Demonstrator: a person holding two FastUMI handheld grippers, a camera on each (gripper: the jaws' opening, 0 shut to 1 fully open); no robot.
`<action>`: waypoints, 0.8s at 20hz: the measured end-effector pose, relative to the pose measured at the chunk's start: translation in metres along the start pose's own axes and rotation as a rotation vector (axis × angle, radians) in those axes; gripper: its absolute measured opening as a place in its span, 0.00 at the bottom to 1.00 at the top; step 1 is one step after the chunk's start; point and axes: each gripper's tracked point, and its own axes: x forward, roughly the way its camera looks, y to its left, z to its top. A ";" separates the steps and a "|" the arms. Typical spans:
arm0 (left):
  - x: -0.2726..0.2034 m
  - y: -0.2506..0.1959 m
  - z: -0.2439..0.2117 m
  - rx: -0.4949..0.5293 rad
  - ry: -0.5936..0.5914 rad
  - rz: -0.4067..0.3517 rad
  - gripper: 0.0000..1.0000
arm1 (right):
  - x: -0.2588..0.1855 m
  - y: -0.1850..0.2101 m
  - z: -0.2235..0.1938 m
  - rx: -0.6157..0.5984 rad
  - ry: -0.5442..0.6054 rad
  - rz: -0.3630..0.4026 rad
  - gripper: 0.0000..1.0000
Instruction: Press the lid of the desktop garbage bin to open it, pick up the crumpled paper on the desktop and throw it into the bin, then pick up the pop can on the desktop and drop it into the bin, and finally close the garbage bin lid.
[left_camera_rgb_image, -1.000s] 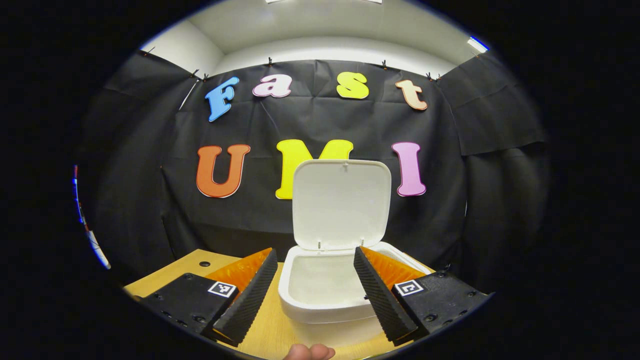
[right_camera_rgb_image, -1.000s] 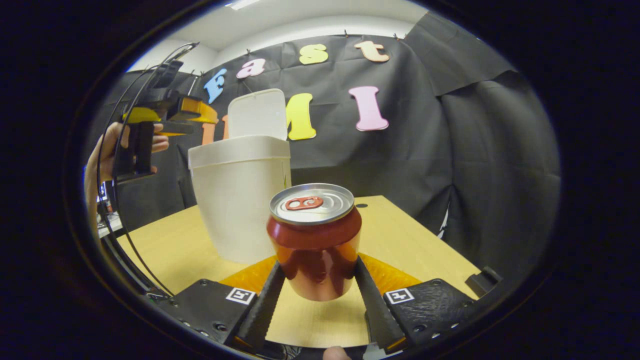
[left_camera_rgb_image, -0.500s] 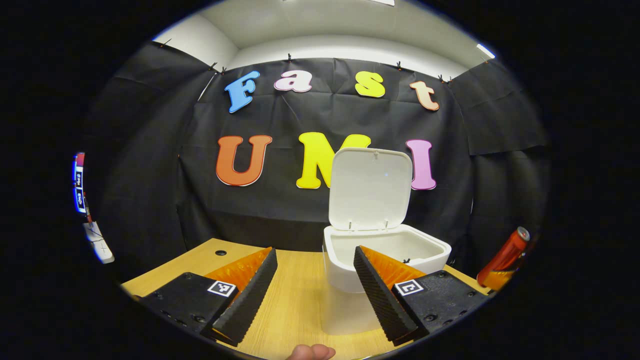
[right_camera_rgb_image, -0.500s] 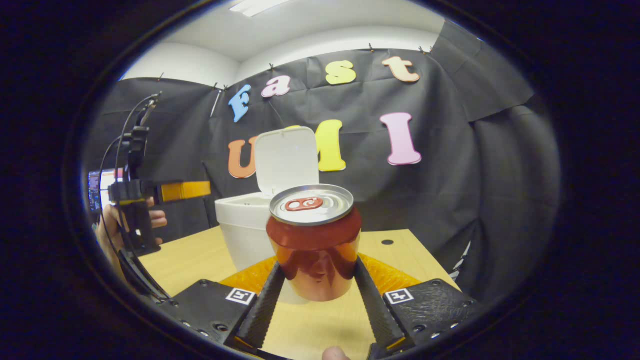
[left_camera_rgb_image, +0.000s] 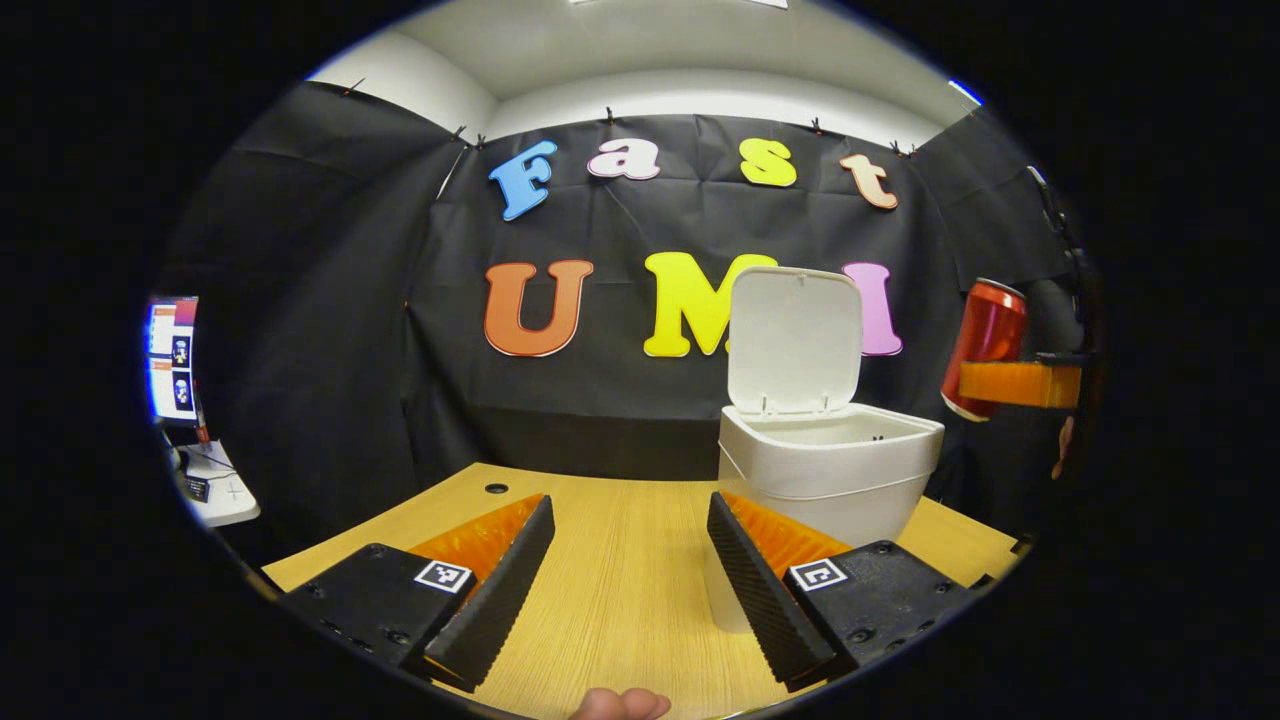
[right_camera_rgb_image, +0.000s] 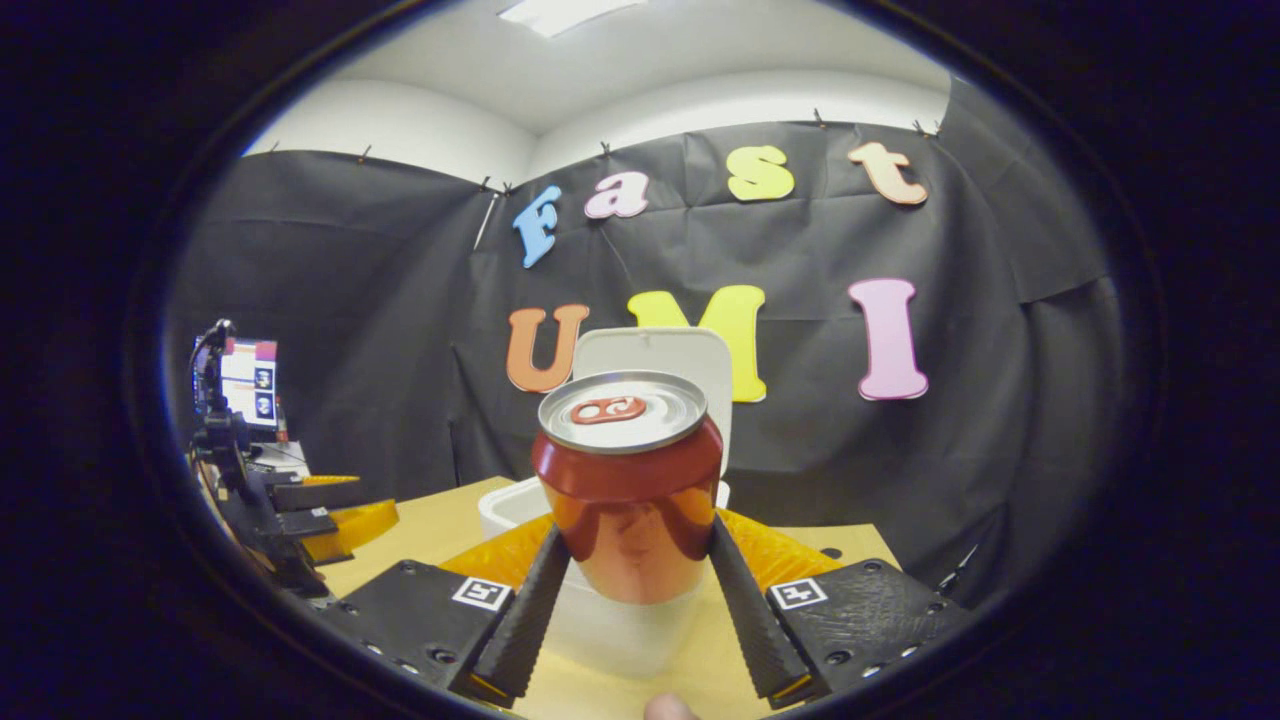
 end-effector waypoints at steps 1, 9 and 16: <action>-0.002 0.002 -0.006 0.000 0.005 0.000 0.99 | 0.010 0.003 0.004 -0.006 -0.003 -0.002 0.78; -0.005 0.016 -0.027 0.018 0.036 0.006 0.99 | 0.081 0.025 0.027 -0.002 0.078 0.026 0.78; -0.005 0.022 -0.017 0.027 0.020 0.013 0.99 | 0.098 0.021 0.024 0.034 0.143 0.018 0.78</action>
